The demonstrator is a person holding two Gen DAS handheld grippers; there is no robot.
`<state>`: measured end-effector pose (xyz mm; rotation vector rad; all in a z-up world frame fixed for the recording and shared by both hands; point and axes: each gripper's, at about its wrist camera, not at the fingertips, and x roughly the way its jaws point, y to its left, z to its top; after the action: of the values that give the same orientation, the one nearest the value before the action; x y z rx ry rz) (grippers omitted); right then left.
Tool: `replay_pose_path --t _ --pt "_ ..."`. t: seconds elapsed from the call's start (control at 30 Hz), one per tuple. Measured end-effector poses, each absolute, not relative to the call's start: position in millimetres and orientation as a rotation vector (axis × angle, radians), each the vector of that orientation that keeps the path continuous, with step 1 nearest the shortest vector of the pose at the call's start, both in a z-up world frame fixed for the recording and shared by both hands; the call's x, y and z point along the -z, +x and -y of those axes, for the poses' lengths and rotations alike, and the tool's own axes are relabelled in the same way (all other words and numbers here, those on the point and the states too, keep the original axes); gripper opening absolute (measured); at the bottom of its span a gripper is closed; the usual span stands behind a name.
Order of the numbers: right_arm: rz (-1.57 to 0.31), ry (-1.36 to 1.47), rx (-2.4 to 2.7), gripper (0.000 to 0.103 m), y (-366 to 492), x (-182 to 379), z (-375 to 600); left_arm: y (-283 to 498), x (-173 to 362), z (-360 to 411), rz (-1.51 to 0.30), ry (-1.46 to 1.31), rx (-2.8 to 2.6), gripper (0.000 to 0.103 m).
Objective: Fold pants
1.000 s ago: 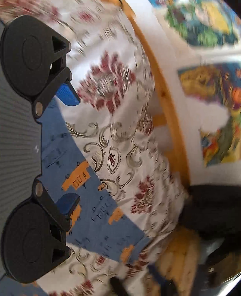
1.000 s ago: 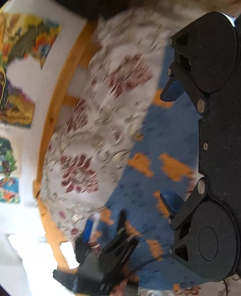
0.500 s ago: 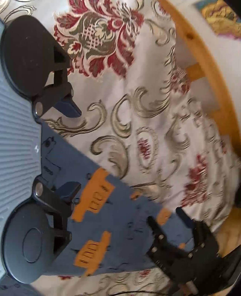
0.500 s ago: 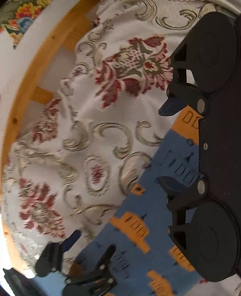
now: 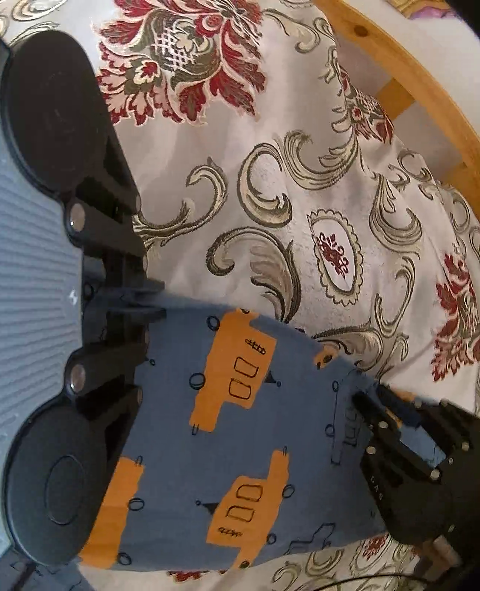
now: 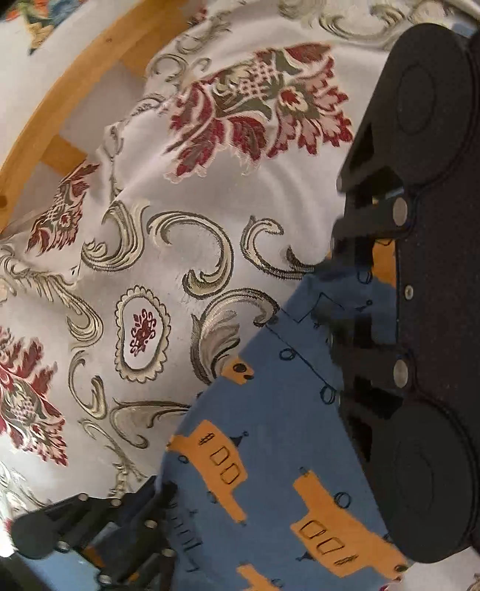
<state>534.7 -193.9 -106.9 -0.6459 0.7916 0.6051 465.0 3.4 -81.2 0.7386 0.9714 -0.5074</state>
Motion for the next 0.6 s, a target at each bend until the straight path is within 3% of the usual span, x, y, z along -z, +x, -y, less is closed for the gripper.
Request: replay_pose_path --t 0.03,0.5,0.57,0.6 --pt "-0.785 -0.642 -0.58 0.002 534 105 194 467 81 -2 -0.971 0.72 0.489 0.004" --pt "-0.544 -0.485 -0.43 0.0 521 73 210 464 45 -3 -0.779 0.576 0.242 0.004" --pt "-0.593 -0.478 -0.397 0.001 533 82 203 476 49 -3 -0.794 0.557 0.229 0.011" --pt "-0.618 -0.484 -0.376 0.001 538 87 200 480 49 -7 -0.8 0.536 0.23 0.02"
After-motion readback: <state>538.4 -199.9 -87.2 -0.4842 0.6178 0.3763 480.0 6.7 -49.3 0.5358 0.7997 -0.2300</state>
